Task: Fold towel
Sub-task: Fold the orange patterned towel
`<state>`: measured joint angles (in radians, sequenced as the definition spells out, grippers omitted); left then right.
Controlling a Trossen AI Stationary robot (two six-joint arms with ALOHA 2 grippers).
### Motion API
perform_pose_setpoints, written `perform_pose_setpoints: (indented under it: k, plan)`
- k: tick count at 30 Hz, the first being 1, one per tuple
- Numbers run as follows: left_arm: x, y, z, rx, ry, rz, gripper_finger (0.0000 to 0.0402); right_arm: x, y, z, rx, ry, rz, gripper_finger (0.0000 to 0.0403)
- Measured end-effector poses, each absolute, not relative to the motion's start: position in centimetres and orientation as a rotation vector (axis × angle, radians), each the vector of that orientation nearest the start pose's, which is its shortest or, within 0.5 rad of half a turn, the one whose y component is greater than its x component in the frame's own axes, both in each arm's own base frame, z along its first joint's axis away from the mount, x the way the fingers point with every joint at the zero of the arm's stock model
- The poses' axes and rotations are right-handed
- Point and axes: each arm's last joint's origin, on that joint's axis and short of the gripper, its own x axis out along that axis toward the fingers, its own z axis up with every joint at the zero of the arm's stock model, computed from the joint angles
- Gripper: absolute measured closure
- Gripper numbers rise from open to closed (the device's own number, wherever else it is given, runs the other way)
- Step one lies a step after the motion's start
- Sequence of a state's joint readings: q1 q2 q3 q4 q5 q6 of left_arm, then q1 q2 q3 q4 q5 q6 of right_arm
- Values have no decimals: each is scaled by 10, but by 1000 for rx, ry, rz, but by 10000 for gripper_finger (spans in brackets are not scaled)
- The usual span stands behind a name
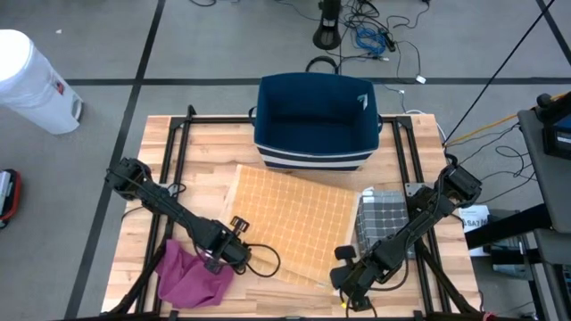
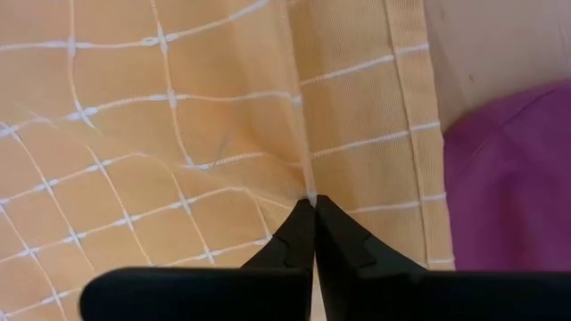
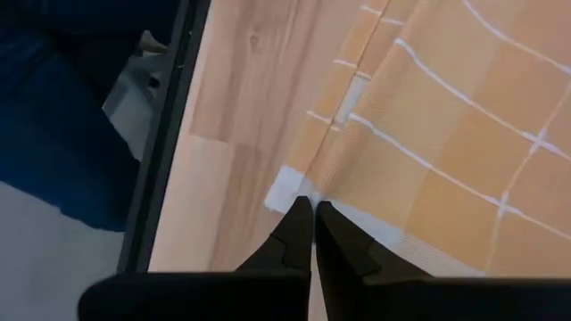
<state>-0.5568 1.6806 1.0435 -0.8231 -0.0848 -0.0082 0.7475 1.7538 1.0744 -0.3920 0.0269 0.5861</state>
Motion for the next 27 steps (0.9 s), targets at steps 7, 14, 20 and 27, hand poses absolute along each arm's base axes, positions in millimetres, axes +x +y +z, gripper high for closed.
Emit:
perform_pose_setpoints:
  k: [7, 14, 20, 27]
  plan:
    - [252, -149, 172, 444, 1399, -370, 397, 256, 238, 175, 124, 1082, 390, 401]
    - [253, -147, 172, 451, 1397, -376, 397, 262, 245, 173, 173, 1050, 489, 371]
    - [255, -144, 172, 442, 1398, -368, 397, 263, 244, 169, 212, 1088, 468, 287]
    - [255, -145, 172, 429, 1399, -385, 397, 266, 232, 165, 146, 1089, 329, 227]
